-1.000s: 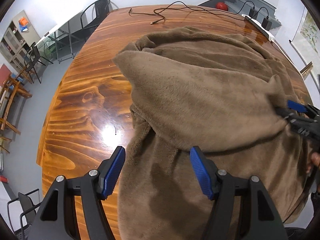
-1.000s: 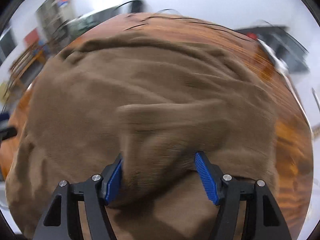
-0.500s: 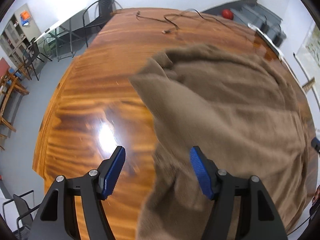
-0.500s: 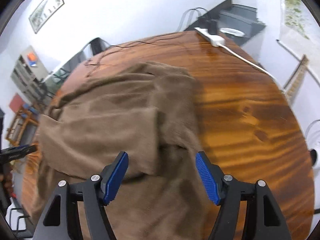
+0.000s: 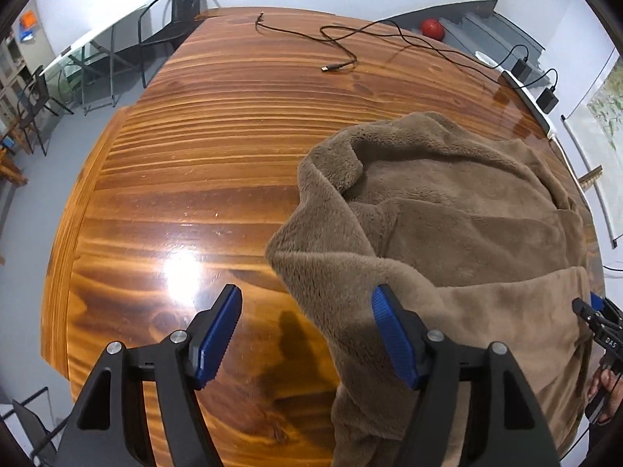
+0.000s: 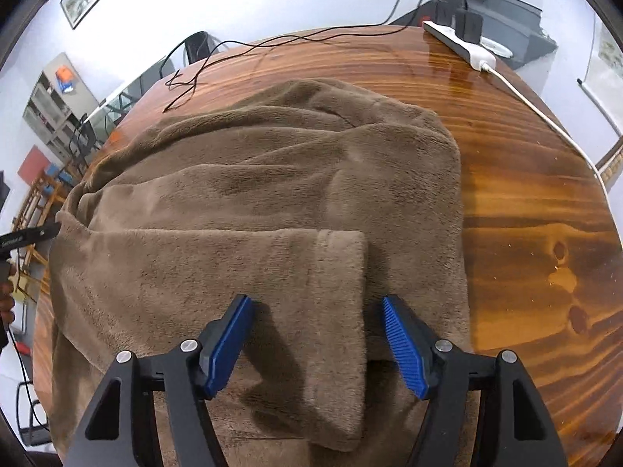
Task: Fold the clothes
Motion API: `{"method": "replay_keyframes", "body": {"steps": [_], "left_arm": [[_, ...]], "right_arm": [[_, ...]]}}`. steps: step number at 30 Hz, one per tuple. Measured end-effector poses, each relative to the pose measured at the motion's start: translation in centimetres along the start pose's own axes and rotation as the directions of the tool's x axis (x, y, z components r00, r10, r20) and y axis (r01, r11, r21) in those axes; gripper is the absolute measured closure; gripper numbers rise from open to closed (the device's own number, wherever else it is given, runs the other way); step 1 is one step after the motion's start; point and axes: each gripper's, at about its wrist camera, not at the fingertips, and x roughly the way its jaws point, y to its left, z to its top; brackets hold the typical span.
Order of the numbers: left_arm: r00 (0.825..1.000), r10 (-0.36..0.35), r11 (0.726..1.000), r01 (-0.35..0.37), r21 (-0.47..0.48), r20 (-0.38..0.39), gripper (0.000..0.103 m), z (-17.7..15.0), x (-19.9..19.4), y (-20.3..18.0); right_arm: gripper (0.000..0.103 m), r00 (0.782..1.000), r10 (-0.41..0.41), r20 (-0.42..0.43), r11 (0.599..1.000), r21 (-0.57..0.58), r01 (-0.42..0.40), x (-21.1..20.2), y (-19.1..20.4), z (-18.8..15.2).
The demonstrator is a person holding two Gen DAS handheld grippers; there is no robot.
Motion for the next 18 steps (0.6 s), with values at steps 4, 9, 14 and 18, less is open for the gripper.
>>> {"method": "replay_keyframes", "body": {"steps": [4,9,14,18], "left_arm": [[1.000,-0.018,1.000,0.018,0.005,-0.005,0.029,0.8,0.6,-0.1],[0.999,-0.040,0.999,0.040,0.018,-0.007,0.029,1.0,0.9,-0.5],[0.996,-0.092,0.996,0.093,0.020,-0.019,0.074,0.9,1.3,-0.9],[0.996,-0.083,0.996,0.082,0.033,0.028,0.087,0.8,0.2,-1.7]], "right_arm": [[0.032,1.000,0.001,-0.010,1.000,-0.004,-0.001,0.6,0.4,0.2],[0.034,1.000,0.004,-0.023,1.000,-0.012,-0.004,1.2,0.6,0.2],[0.060,1.000,-0.009,-0.017,0.999,-0.032,0.008,0.9,1.0,0.2],[0.085,1.000,0.009,0.019,1.000,-0.028,-0.009,-0.4,1.1,0.2]]}}
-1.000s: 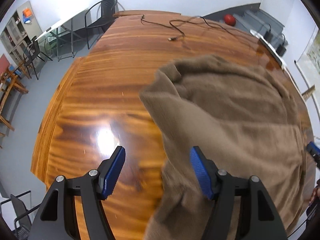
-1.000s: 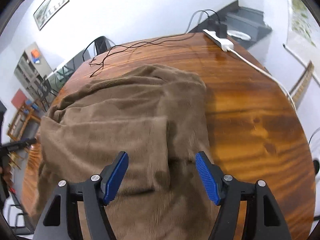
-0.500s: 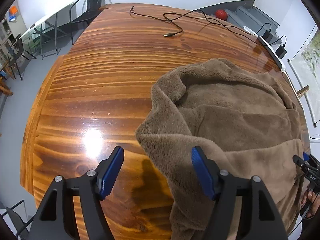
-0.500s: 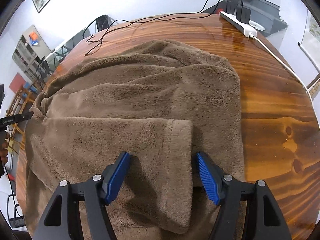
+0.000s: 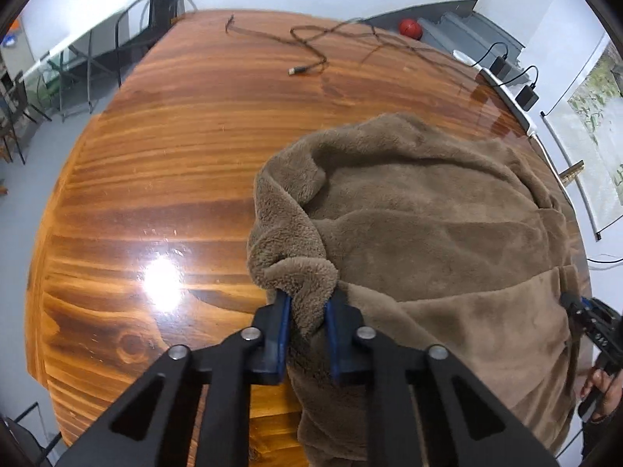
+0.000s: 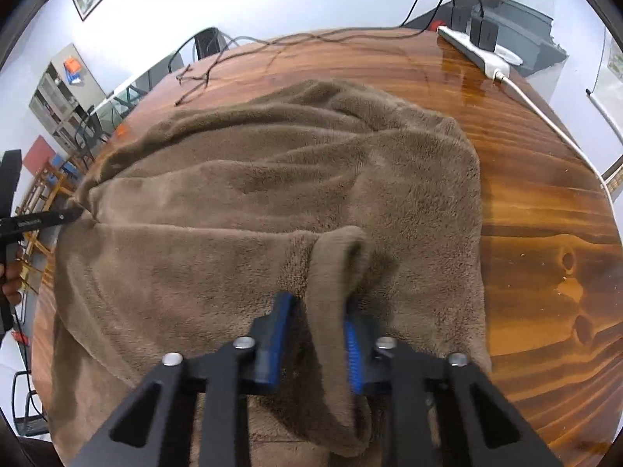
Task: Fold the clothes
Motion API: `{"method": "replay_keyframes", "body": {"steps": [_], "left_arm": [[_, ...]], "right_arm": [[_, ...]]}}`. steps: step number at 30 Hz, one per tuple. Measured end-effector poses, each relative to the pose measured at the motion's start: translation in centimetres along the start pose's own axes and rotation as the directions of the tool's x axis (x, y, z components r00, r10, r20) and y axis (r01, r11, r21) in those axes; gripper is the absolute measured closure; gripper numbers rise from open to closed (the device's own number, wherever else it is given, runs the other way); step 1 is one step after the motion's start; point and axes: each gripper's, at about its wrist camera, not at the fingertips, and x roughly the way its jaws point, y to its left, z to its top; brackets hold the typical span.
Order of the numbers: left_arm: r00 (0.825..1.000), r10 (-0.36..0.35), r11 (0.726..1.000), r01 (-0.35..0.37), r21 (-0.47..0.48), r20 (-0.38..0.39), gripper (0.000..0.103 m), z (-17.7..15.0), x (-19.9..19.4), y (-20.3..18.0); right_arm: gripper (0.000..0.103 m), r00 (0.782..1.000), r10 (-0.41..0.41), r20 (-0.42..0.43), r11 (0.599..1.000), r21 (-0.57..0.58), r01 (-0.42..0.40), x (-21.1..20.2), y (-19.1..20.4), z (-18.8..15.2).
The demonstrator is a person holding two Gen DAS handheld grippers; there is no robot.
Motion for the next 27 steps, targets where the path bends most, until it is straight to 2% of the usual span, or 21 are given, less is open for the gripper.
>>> {"method": "replay_keyframes", "body": {"steps": [1,5,9,10,12,14,17,18,20,23,25,27], "left_arm": [[1.000,-0.002,1.000,0.002,-0.002,0.018,0.088,0.1,-0.5,-0.1],[0.994,-0.009,0.999,0.012,-0.032,0.106,0.090,0.9,-3.3,0.3],[0.983,0.005,0.997,0.010,-0.080,0.186,0.090,2.5,-5.5,0.8],[0.983,0.016,0.997,-0.002,-0.075,0.183,0.090,2.8,-5.3,0.7],[0.985,0.055,0.997,-0.047,-0.054,0.162,0.089,3.5,-4.1,0.3],[0.986,0.125,0.992,-0.122,-0.030,0.114,0.082,4.0,-1.9,-0.2],[0.974,0.226,0.974,-0.225,-0.021,0.030,0.075,4.1,1.1,0.0],[0.970,0.241,0.971,-0.240,-0.020,0.027,0.073,4.0,1.3,0.2],[0.963,0.268,0.963,-0.267,-0.019,0.023,0.060,3.9,1.6,0.8],[0.941,0.336,0.942,-0.335,-0.028,0.037,0.052,3.6,0.7,1.8],[0.930,0.363,0.931,-0.359,-0.059,0.056,0.052,3.5,-0.6,2.8],[0.925,0.371,0.927,-0.363,-0.091,0.087,0.052,3.2,-2.2,3.6]], "right_arm": [[0.088,1.000,-0.002,0.016,1.000,-0.003,0.002,-0.6,0.1,0.1],[0.088,0.992,-0.007,0.124,1.000,0.006,0.006,-4.4,0.1,1.2],[0.088,0.966,-0.045,0.255,0.999,0.022,0.041,-8.1,-0.1,3.7],[0.088,0.959,-0.056,0.277,0.998,0.025,0.051,-8.6,-0.1,4.4],[0.088,0.965,-0.076,0.251,0.997,0.015,0.074,-6.9,-0.1,5.4],[0.088,0.970,-0.096,0.224,0.995,0.005,0.097,-5.2,-0.2,6.3],[0.088,0.978,-0.128,0.163,0.991,-0.012,0.131,-2.0,-0.4,7.2],[0.088,0.982,-0.145,0.124,0.989,-0.010,0.148,-0.6,-0.6,7.2],[0.087,0.984,-0.158,0.078,0.987,-0.001,0.158,1.1,-1.1,6.8],[0.074,0.978,-0.197,0.071,0.980,0.010,0.197,1.3,-1.4,6.6],[0.044,0.974,-0.203,0.104,0.979,0.020,0.202,0.3,-1.4,6.6],[0.041,0.969,-0.198,0.145,0.980,0.023,0.196,-1.0,-1.1,6.6]]}}
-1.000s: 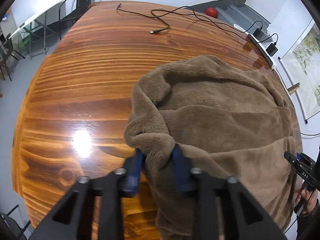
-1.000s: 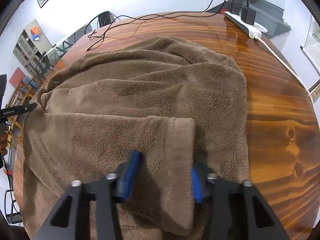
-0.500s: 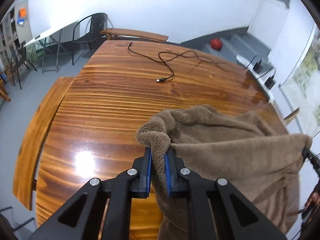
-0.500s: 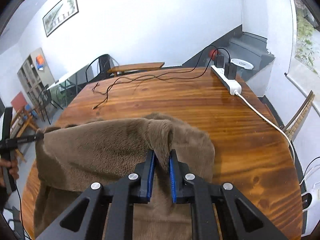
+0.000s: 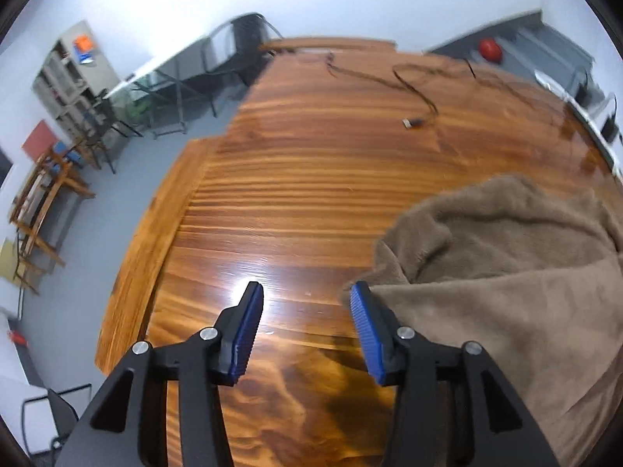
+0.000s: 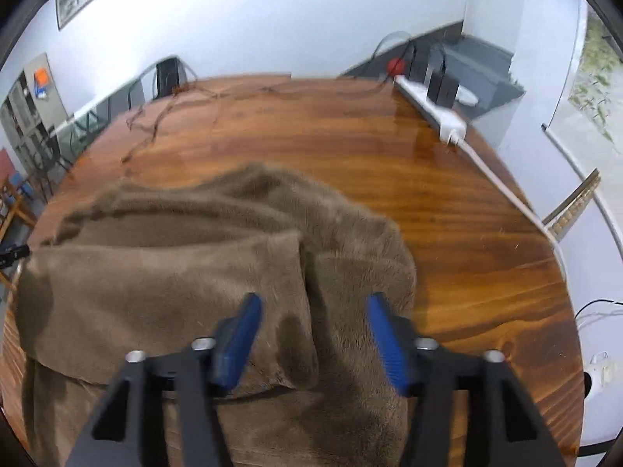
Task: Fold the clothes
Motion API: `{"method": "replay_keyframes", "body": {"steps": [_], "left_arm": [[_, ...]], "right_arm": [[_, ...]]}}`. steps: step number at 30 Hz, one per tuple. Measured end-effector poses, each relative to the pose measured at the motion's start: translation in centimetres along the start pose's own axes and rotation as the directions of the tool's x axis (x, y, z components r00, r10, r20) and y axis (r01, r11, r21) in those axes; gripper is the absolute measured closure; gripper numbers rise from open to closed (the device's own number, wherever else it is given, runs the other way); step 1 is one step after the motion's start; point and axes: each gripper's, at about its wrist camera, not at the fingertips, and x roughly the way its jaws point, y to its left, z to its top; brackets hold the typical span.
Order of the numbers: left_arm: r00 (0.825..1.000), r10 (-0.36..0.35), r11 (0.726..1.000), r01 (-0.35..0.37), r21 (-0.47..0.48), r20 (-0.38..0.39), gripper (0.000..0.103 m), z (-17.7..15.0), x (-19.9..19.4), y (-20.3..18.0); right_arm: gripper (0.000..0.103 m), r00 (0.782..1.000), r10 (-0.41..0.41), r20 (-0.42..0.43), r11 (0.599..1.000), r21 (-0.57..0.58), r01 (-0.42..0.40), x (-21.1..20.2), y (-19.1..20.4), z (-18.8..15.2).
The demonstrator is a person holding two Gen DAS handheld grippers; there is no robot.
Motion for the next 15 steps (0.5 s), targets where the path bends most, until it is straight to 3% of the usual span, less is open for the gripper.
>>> {"method": "replay_keyframes", "body": {"steps": [2,4,6,8,9,13,15], "left_arm": [[0.998,-0.036,0.999,0.036,0.006,0.053,0.046,-0.6,-2.0,0.1],[0.988,-0.119,0.992,0.113,0.062,0.098,0.042,-1.5,-3.8,-1.1],[0.971,-0.215,0.971,0.201,0.133,0.107,0.039,-2.6,-4.8,-2.8],[0.952,-0.298,0.941,0.281,0.191,0.067,0.038,-3.6,-4.5,-4.6],[0.949,-0.312,0.932,0.296,0.210,0.045,0.038,-4.0,-4.0,-5.4],[0.970,-0.238,0.935,0.244,0.256,-0.054,0.038,-5.5,-0.6,-7.1],[0.969,-0.231,0.937,0.245,0.249,-0.085,0.038,-5.7,0.6,-6.7]], "right_arm": [[0.041,0.999,0.033,0.034,0.999,-0.031,-0.032,-1.1,0.8,0.2],[0.041,0.996,0.083,0.029,0.994,-0.073,-0.081,-1.1,1.9,0.3],[0.041,0.993,0.117,-0.008,0.989,-0.086,-0.117,-0.1,2.7,-0.1],[0.041,0.990,0.136,-0.047,0.986,-0.090,-0.139,1.0,3.2,-0.5],[0.041,0.988,0.137,-0.069,0.986,-0.083,-0.143,1.8,3.3,-0.8],[0.041,0.982,0.117,-0.150,0.989,-0.076,-0.130,4.3,3.4,-1.7],[0.041,0.981,0.104,-0.161,0.988,-0.101,-0.121,4.6,3.6,-1.9]]}}
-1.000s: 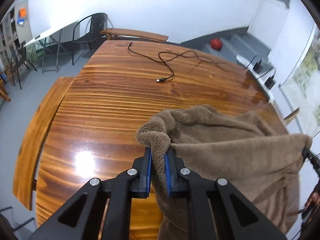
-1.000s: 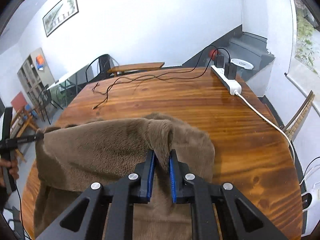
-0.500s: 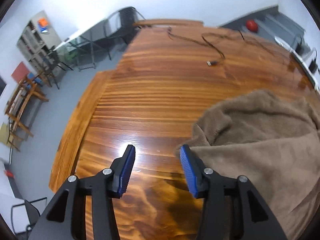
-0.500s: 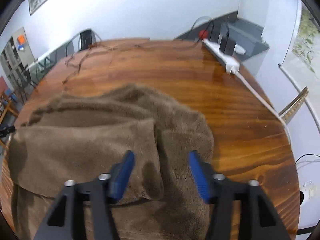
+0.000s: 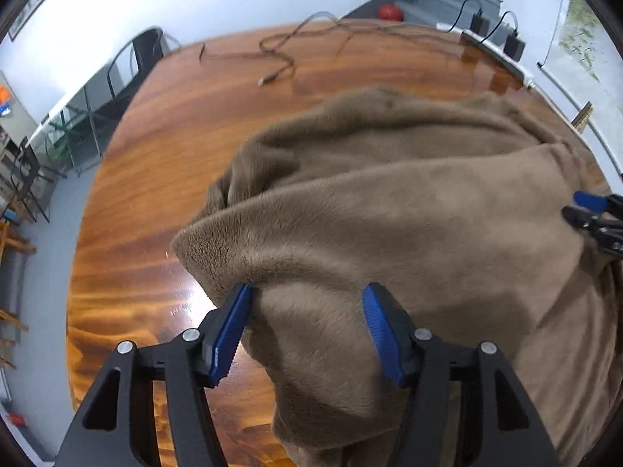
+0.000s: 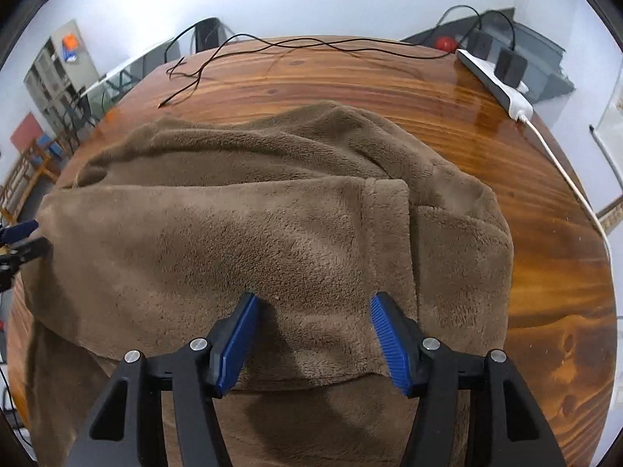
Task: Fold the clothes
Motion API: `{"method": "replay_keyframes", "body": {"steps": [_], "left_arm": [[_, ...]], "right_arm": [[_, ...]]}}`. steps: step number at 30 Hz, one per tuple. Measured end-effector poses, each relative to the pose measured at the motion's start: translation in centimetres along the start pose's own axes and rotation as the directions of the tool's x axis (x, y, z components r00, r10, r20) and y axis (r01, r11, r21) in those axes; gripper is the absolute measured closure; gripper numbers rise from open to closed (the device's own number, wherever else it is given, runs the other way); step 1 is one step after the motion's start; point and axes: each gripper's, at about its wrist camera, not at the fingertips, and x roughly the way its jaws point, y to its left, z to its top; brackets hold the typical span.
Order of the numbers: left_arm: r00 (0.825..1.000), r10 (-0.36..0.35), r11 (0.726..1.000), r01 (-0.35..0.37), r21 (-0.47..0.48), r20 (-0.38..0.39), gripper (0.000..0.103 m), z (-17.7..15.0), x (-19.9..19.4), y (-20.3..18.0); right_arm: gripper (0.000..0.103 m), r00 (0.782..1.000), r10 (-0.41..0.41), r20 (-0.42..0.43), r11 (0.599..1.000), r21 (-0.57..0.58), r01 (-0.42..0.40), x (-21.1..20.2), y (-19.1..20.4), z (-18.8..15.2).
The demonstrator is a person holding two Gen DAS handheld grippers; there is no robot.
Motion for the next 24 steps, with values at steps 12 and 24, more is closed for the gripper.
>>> {"method": "replay_keyframes", "body": {"steps": [12,24], "left_arm": [[0.997,-0.073,0.997,0.072,0.016,0.040,0.028,-1.7,-2.3,-0.8],[1.000,-0.020,0.999,0.021,-0.029,0.016,0.024,-3.3,-2.6,-1.2]], "right_arm": [[0.038,1.000,-0.021,0.018,1.000,-0.007,0.021,-5.4,2.2,-4.1],[0.036,0.997,-0.047,-0.062,0.998,-0.039,0.045,-2.7,2.7,-6.3]]}}
